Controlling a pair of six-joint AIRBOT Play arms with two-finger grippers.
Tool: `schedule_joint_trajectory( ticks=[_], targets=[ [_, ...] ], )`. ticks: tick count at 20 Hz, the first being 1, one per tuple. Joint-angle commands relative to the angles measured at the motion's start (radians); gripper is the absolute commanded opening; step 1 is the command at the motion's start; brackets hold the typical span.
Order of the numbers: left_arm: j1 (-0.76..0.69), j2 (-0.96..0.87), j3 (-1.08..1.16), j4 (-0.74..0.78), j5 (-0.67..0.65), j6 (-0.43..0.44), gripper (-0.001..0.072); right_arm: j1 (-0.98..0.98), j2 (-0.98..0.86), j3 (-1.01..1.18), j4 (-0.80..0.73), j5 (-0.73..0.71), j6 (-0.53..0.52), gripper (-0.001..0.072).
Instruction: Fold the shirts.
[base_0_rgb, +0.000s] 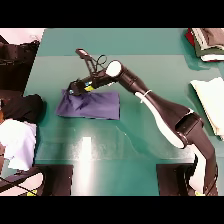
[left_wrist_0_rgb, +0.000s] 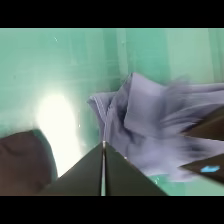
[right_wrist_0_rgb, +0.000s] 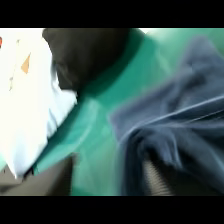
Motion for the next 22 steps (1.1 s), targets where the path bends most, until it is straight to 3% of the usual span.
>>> schedule_joint_trajectory(
  ticks=[1,2,6,10,12,15,16,17,18,22],
  targets=[
    [0.002,0.001,0.000,-0.013,-0.012,-0.008,0.0026,0.068,-0.016,0.002,0.058,-0.132,-0.106,0.0583],
    [0.002,0.001,0.000,-0.014,-0.014,-0.008,0.0026,0.077,-0.003,0.002,0.068,-0.127,-0.153,0.0582],
    [0.002,0.001,0.000,-0.014,-0.051,-0.007,0.0026,-0.016,0.133,-0.127,0.040,0.011,-0.154,0.0568],
    [0.002,0.001,-0.004,-0.027,-0.051,-0.007,0.0026,-0.255,0.304,-0.439,0.044,0.249,-0.137,0.0436],
    [0.002,0.001,-0.011,-0.051,-0.037,-0.007,0.0026,-0.376,0.394,-0.644,0.045,0.244,-0.087,0.0436],
    [0.001,0.001,-0.018,-0.105,-0.016,-0.004,0.0026,-0.505,0.488,-0.911,0.056,0.118,-0.056,0.0437],
    [-0.002,0.001,-0.018,-0.105,-0.010,-0.004,0.0026,-0.525,0.499,-0.966,0.063,0.084,-0.056,0.0443],
    [-0.002,0.001,-0.018,-0.112,-0.003,-0.004,0.0026,-0.529,0.501,-1.007,0.087,0.059,-0.057,0.0502],
    [-0.002,0.001,-0.018,-0.112,0.004,-0.004,0.0026,-0.525,0.499,-1.035,0.113,0.035,-0.059,0.0610],
    [-0.002,0.001,-0.018,-0.114,0.004,-0.003,0.0026,-0.445,0.407,-0.990,0.153,0.006,-0.058,0.0637]
  ],
)
